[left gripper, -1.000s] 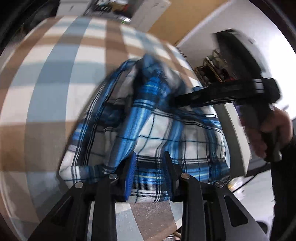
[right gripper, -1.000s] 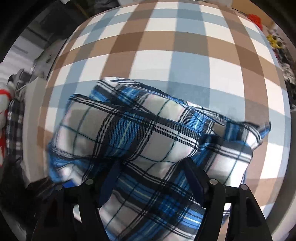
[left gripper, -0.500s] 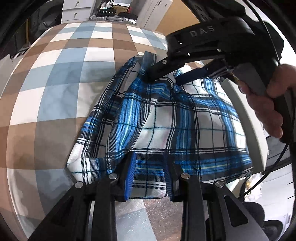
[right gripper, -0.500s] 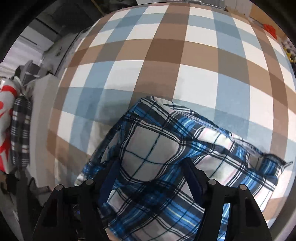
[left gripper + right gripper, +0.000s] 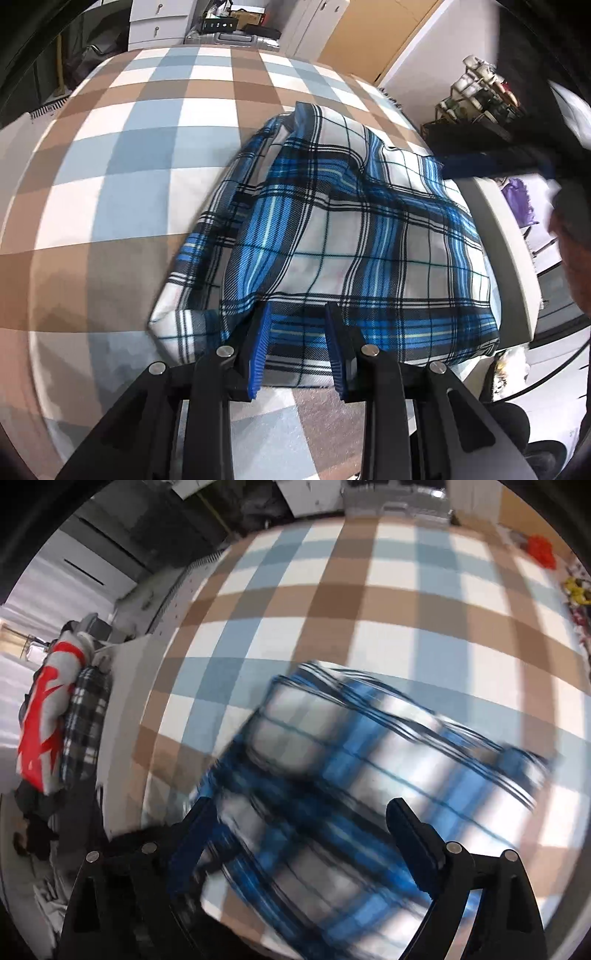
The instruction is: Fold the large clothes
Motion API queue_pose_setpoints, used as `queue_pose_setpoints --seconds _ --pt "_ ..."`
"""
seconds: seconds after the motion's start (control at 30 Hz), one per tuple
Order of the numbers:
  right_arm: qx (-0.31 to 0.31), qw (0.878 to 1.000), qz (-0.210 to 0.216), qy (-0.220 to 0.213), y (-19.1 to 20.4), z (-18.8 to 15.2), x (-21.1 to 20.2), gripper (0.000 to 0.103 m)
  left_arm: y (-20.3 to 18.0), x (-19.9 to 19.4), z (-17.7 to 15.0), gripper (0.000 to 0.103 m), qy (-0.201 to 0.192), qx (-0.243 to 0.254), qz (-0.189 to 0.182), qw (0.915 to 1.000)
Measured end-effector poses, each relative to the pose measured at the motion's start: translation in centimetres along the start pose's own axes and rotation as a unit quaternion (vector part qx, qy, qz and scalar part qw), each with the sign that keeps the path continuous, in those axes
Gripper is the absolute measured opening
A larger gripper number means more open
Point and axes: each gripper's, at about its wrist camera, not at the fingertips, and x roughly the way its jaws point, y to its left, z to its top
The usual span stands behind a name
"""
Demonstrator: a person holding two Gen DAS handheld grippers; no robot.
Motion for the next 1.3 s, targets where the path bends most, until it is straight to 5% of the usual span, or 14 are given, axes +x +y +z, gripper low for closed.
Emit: queue_pose_setpoints --seconds 0.1,0.17,0.33,0.43,0.53,0.67,0.83,0.97,1.1,1.3 --pt "0.014 0.999 0.028 -0.007 -2.0 -3.7 -1.7 0.097 -0.7 -0.8 0.2 0.025 -0.017 0.011 0.004 0.9998" --pt "0.036 0.996 0.085 -0.003 -4.0 -6.2 -2.7 0.097 -1.2 -0.8 0.4 0.025 -0.024 0.025 0.011 0.9993" --pt "0.133 0.972 0.194 0.02 -8.3 -10.0 2.4 0.098 0.0 1.8 1.3 0.025 0.009 0.003 0.008 0.9999" --pt "0.185 0.945 0.266 -0.035 -10.5 -11.5 3.5 0.103 -0.2 1.6 1.3 0.025 0.007 -0.003 0.013 0.9999" --pt "0.185 0.941 0.278 -0.063 -10.6 -12.2 3.1 0.103 -0.7 1.0 1.0 0.025 0.005 0.003 0.02 0.9998" --pt "0.162 0.955 0.242 -0.052 -9.2 -11.1 1.0 0.103 -0.9 0.8 0.8 0.025 0.001 0.004 0.023 0.9997" --pt "0.151 0.966 0.169 -0.127 -9.4 -7.3 -4.3 0.103 -1.3 0.8 0.7 0.025 -0.001 0.012 0.029 0.9995" --pt "0.136 0.987 0.025 -0.08 -9.4 -3.5 -2.9 0.103 -1.9 0.8 0.6 0.025 -0.005 0.027 0.048 0.9985" --pt "0.113 0.99 -0.084 -0.012 -9.4 -2.5 1.3 0.101 -2.1 1.0 0.5 0.025 -0.005 0.039 0.059 0.9975" --pt "0.116 0.988 -0.102 -0.013 -10.1 -3.1 4.0 0.103 -2.2 1.2 0.6 0.025 0.0 0.063 0.066 0.9958"
